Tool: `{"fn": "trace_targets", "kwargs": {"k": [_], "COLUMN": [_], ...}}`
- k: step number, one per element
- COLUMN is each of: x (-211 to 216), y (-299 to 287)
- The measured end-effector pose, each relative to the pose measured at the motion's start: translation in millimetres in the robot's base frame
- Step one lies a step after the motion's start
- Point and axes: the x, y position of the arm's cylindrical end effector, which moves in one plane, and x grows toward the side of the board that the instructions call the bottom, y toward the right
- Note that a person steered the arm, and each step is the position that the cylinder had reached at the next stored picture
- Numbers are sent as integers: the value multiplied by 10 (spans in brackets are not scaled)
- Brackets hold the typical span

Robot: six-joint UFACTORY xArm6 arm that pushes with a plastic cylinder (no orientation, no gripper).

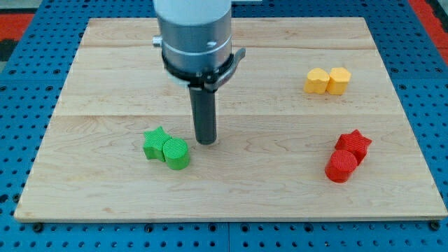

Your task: Move the green blocks to the bottom side of the board

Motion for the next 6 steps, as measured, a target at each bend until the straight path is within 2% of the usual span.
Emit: {"fn": "trace_targets", "kwargs": {"k": [2, 5, 6], "x": [-59, 155, 158], "y": [-997, -1123, -702]}}
